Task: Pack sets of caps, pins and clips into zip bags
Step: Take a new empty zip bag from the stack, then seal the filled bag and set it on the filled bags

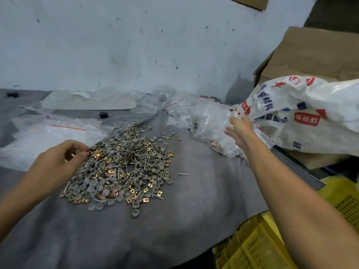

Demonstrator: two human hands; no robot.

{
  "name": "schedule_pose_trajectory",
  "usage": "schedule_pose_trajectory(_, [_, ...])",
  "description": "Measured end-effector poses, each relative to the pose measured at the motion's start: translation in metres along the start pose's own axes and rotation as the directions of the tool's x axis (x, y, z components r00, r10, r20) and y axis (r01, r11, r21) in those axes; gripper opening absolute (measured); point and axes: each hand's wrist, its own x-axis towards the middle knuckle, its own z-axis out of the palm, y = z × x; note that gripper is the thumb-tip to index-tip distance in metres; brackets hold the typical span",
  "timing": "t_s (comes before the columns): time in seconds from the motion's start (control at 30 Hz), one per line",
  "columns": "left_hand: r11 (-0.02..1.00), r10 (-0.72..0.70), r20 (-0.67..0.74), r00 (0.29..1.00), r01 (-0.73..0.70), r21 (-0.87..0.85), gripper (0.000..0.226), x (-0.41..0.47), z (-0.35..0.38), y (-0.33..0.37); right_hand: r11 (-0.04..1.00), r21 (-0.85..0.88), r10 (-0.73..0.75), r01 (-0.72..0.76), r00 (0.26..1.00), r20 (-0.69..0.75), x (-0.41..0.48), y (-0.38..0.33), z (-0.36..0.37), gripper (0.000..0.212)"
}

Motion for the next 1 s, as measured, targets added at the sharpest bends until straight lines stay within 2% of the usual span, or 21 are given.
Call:
schedule_pose_trajectory(0.07, [0.999,-0.029,-0.003,1.0,0.029,0.014,0.014,0.002,0.004,-0.01,0.995,-0.085,0.057,-0.06,0.998,-0.034,0.007,0.02,-0.012,0.067])
schedule_pose_trajectory(0.13, [0.996,-0.083,-0.009,0.996,0.083,0.03,0.018,0.004,0.007,-0.021,0.974,-0.216,0.066,-0.067,0.998,-0.014,0.002,0.042,-0.009,0.066])
schedule_pose_trajectory(0.27, [0.98,-0.19,-0.033,0.981,0.192,0.059,0.021,0.005,0.011,-0.038,0.962,-0.273,0.011,0.025,0.991,0.131,-0.037,0.088,0.023,0.042])
schedule_pose_trajectory(0.4, [0.952,-0.274,-0.148,0.95,0.289,0.097,0.015,0.008,0.006,-0.059,0.938,-0.29,-0.096,0.189,0.947,0.306,-0.08,0.118,0.067,0.022])
schedule_pose_trajectory(0.53, [0.866,-0.339,-0.107,0.935,0.355,0.351,0.054,0.029,-0.003,-0.087,0.87,-0.292,-0.222,0.398,0.844,0.489,-0.125,0.118,0.105,0.026])
schedule_pose_trajectory(0.6, [0.833,-0.368,-0.093,0.925,0.372,0.409,0.075,0.038,-0.003,-0.094,0.85,-0.268,-0.26,0.454,0.803,0.536,-0.143,0.118,0.117,0.023])
schedule_pose_trajectory(0.67, [0.837,-0.328,-0.167,0.93,0.368,0.404,0.088,0.047,-0.001,-0.097,0.843,-0.264,-0.268,0.469,0.791,0.55,-0.154,0.123,0.124,0.021])
schedule_pose_trajectory(0.73, [0.835,-0.241,-0.299,0.923,0.355,0.42,0.095,0.056,-0.001,-0.1,0.84,-0.279,-0.266,0.466,0.8,0.538,-0.16,0.129,0.128,0.023])
schedule_pose_trajectory(0.77, [0.822,-0.219,-0.327,0.919,0.355,0.446,0.095,0.062,-0.003,-0.101,0.849,-0.279,-0.262,0.449,0.815,0.516,-0.16,0.132,0.129,0.025])
schedule_pose_trajectory(0.8, [0.806,-0.216,-0.294,0.931,0.34,0.485,0.088,0.068,-0.006,-0.103,0.862,-0.275,-0.256,0.426,0.834,0.489,-0.16,0.135,0.13,0.027])
schedule_pose_trajectory(0.9, [0.808,-0.199,-0.118,0.973,0.231,0.543,0.028,0.082,-0.015,-0.108,0.882,-0.264,-0.251,0.391,0.863,0.439,-0.158,0.14,0.131,0.032])
schedule_pose_trajectory(0.97, [0.866,-0.197,-0.146,0.969,0.242,0.438,0.005,0.085,-0.02,-0.108,0.887,-0.253,-0.252,0.386,0.864,0.436,-0.159,0.14,0.132,0.035])
schedule_pose_trajectory(1.0, [0.892,-0.203,-0.181,0.962,0.258,0.372,0.012,0.085,-0.022,-0.108,0.89,-0.244,-0.253,0.385,0.862,0.44,-0.16,0.14,0.132,0.037])
